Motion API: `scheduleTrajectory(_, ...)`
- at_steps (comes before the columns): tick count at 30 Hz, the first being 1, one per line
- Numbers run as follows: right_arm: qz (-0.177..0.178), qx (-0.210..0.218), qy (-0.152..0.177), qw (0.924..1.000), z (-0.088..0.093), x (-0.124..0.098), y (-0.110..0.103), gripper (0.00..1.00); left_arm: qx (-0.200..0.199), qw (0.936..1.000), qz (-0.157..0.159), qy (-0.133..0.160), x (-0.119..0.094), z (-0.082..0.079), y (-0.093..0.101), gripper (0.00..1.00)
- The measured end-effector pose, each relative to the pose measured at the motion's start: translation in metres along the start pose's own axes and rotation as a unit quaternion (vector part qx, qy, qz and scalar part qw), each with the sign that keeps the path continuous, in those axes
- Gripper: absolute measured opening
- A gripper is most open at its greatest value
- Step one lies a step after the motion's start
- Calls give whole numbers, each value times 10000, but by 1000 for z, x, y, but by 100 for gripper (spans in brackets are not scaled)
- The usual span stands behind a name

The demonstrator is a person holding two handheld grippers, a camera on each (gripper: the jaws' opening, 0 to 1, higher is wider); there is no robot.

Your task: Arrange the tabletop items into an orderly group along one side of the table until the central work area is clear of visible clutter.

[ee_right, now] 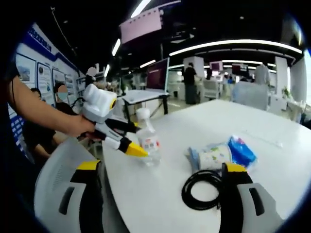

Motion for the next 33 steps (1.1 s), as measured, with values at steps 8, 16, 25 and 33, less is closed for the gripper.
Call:
scheduleTrajectory(8, 335, 93, -13, 9994, 9, -19, 6, 100, -154, 9999, -23, 43, 2, 0, 0, 60)
scheduleTrajectory(16, 638, 325, -29, 9974, 21, -40, 2, 100, -124, 9998, -167, 77, 8, 2, 1, 53)
scheduleTrajectory(25, 792, 461, -127, 9957, 31, -55, -3, 100, -178, 9988, -423, 153, 16, 4, 0, 48)
scheduleTrajectory(33, 749, 427, -196, 9961, 31, -62, -7, 100, -504, 9970, -539, 231, 19, 7, -6, 43)
Point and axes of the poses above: the point that each gripper's makers call its tool centre point, and the gripper's own axes: x roughly forward along the fingers, y roughly to its right, z roughly out of its underside, the point moved 7 cm from there along -x, roughly backward along the fingers, and after that the axes turned 15 degrees about -x, right-handed, at the moved point
